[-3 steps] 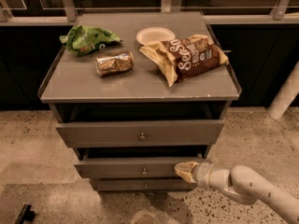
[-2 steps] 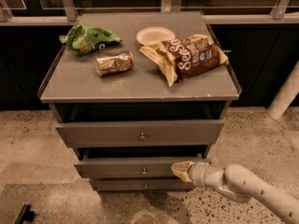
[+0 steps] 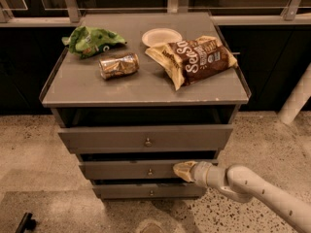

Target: Close middle drawer

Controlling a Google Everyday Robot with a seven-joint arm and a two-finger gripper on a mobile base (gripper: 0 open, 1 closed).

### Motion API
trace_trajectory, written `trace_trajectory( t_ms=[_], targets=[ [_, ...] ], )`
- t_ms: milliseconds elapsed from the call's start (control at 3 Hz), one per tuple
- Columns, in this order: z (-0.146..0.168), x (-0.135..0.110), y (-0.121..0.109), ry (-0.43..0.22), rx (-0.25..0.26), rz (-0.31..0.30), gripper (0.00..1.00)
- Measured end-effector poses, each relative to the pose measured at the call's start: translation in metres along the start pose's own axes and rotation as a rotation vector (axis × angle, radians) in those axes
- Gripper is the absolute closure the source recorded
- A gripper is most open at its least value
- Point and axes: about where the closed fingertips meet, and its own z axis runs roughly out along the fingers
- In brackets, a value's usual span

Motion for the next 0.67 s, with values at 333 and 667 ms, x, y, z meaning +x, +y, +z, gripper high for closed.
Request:
trace_trajectory(
  t_ms=[333, 667],
  targets=[
    [-0.035, 0.003, -0.004, 0.011, -0.007, 0.064, 1.0],
    [-0.086, -0.003, -0.01, 0.003, 0.063, 0.128, 1.0]
  ],
)
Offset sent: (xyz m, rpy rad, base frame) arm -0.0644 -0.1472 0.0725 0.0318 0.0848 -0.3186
